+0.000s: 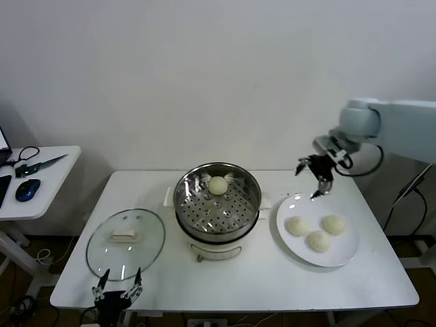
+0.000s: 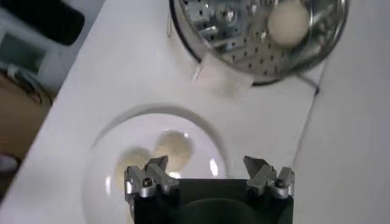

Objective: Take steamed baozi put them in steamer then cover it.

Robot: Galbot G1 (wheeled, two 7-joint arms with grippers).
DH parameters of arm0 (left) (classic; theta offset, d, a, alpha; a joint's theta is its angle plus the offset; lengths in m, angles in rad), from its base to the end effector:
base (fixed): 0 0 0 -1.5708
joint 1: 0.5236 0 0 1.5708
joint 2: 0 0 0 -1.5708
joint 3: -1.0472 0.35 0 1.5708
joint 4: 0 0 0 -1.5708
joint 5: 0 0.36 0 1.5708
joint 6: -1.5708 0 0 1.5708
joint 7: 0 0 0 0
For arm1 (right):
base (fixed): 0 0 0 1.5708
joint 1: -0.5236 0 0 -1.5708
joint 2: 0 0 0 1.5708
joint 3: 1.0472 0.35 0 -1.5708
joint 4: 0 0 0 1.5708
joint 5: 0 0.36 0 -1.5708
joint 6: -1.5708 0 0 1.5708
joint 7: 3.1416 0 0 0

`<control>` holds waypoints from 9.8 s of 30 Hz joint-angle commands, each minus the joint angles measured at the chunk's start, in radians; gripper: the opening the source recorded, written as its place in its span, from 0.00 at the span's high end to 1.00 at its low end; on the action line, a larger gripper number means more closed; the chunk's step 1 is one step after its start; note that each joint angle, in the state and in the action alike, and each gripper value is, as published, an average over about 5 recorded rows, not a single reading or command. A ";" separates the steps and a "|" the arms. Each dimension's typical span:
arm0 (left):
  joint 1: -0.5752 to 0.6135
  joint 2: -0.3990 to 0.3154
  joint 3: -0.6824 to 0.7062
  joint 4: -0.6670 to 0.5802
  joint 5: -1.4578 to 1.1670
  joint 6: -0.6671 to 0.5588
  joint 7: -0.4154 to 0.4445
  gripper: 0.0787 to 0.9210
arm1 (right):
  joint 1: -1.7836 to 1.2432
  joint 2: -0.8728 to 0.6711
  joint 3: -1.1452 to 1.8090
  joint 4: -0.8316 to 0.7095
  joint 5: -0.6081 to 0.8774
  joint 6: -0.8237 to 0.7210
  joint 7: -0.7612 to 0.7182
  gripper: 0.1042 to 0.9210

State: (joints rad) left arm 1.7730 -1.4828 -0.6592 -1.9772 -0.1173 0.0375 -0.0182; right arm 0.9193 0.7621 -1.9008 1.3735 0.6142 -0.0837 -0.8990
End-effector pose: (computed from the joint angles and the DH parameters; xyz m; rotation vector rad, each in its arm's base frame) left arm 0.1104 0.0628 -0.3693 0.1473 -2.7923 -0.0462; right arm 0.5254 -0.1440 -0.0689 1.3640 -1.3693 1.3877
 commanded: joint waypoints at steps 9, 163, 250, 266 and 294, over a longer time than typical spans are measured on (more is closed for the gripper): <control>0.001 0.000 -0.004 0.007 0.003 -0.001 -0.001 0.12 | -0.508 -0.076 0.375 -0.150 -0.103 -0.214 0.078 0.12; -0.007 -0.016 -0.018 -0.050 0.013 0.015 -0.002 0.12 | -0.705 -0.115 0.533 -0.137 -0.323 -0.197 0.076 0.16; 0.016 -0.012 -0.041 -0.079 0.039 -0.008 -0.008 0.12 | 0.116 0.041 -0.005 -0.155 -0.061 0.193 -0.165 0.12; -0.010 -0.033 -0.031 -0.068 0.043 0.005 -0.004 0.12 | -0.325 -0.169 0.216 -0.253 -0.280 -0.018 -0.079 0.12; 0.011 -0.045 -0.033 -0.052 0.056 -0.003 -0.007 0.12 | -0.750 0.056 0.634 -0.615 -0.423 0.013 -0.046 0.15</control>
State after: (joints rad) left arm 1.7855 -1.5280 -0.6927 -2.0288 -0.0614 0.0348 -0.0251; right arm 0.2575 0.7758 -1.3497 0.8453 0.2180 -0.0672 -0.9521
